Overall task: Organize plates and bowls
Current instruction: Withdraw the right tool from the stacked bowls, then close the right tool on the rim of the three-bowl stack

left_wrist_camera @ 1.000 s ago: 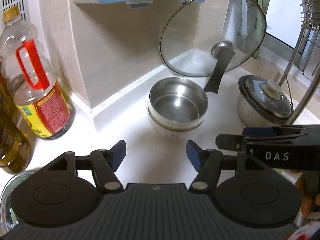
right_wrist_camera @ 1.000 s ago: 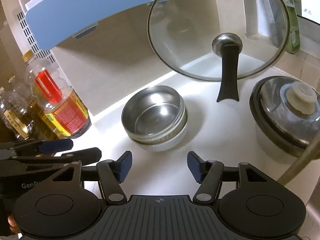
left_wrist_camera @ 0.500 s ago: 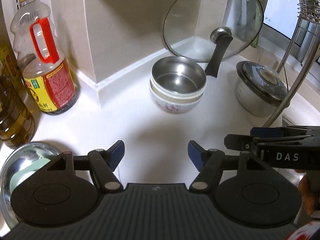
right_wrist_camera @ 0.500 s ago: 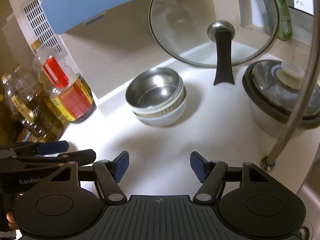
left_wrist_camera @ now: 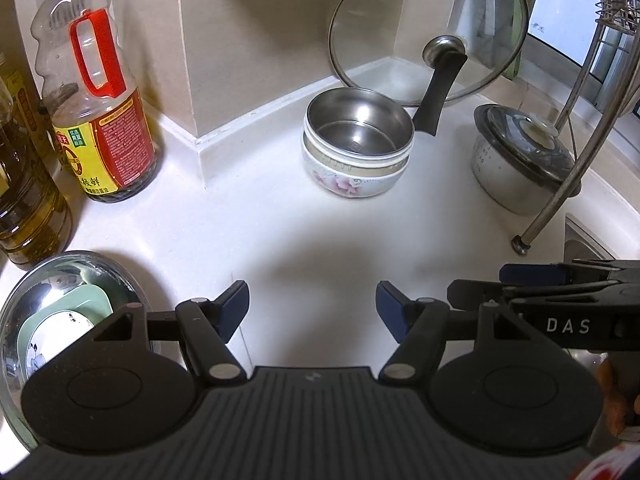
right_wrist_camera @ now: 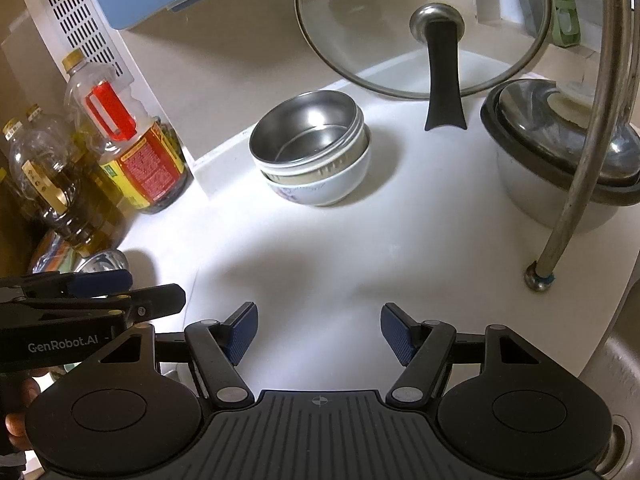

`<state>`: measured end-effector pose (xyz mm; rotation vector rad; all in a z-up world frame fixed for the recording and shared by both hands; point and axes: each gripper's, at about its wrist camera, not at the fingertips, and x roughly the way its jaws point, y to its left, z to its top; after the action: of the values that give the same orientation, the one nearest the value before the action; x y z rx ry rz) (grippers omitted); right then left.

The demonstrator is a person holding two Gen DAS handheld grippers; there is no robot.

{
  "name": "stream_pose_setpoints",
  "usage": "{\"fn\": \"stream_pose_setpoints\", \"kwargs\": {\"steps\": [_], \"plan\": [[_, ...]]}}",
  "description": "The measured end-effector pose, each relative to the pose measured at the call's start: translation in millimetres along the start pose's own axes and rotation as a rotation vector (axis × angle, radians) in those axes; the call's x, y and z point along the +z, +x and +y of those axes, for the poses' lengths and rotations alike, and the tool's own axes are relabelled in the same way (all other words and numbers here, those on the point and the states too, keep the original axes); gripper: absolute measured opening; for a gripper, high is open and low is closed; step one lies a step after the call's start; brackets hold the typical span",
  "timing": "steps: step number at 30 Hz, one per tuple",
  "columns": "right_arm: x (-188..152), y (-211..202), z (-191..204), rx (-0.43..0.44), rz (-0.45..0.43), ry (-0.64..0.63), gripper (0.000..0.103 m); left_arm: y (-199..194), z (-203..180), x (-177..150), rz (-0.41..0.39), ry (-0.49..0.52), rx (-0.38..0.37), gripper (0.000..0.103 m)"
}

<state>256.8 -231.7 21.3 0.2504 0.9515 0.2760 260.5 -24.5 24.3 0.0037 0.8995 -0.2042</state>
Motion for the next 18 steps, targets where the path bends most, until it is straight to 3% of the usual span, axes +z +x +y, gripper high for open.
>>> {"fn": "stream_pose_setpoints", "kwargs": {"steps": [10,18], "plan": [[6,6,1,-0.015,-0.002,-0.013,0.068,6,4,6,-0.005,-0.005,0.009,0.068],[31,16,0,-0.046,-0.045,-0.033,0.068,21,14,35,-0.048,-0.026,0.016,0.068]]}}
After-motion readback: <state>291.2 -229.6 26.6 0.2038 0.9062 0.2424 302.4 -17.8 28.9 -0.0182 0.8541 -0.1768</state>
